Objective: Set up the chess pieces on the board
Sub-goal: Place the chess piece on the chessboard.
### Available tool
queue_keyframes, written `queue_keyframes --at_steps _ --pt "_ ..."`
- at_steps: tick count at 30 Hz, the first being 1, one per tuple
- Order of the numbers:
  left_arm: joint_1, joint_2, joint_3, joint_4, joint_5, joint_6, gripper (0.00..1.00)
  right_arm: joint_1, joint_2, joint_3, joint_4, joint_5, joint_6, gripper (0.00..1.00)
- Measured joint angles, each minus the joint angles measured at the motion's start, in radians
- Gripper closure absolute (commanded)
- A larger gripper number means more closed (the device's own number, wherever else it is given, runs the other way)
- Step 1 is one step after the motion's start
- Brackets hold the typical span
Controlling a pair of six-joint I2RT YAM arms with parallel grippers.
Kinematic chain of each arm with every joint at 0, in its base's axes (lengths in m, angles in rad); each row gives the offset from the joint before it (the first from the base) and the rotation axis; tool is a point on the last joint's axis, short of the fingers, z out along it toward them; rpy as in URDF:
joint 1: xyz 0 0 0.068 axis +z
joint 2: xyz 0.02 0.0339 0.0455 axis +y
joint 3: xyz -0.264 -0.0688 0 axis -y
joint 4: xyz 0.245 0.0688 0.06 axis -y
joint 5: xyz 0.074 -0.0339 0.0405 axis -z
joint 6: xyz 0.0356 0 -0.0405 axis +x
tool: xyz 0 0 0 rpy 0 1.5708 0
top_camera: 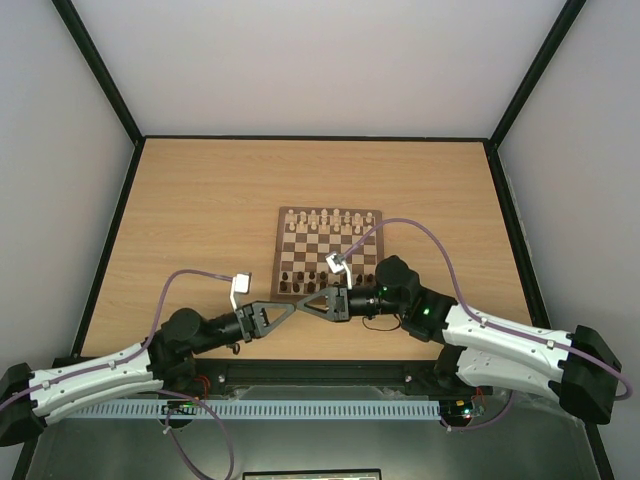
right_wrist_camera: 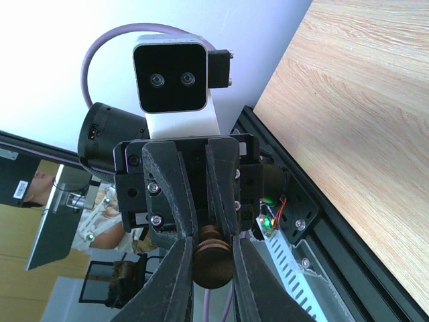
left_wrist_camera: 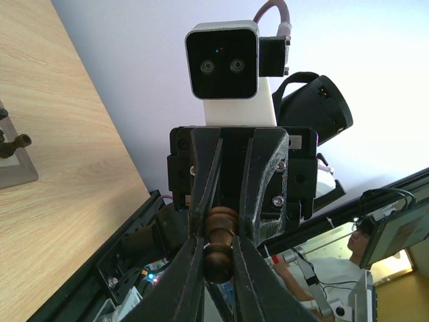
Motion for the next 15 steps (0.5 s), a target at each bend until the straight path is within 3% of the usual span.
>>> queue_keyframes --at_steps 5,12,15 --pt "0.003 0.014 0.011 -0.006 0.001 0.000 0.94 -0.008 0.002 0.000 0.002 -0.001 0.000 0.83" --pt "0.015 0.014 0.083 -0.119 0.001 0.025 0.95 -0.014 -0.030 0.000 -0.046 0.008 -0.019 0.42" --pt "0.032 0.029 0.163 -0.220 0.001 0.054 0.95 -0.042 -0.100 0.003 -0.129 0.023 -0.043 0.32"
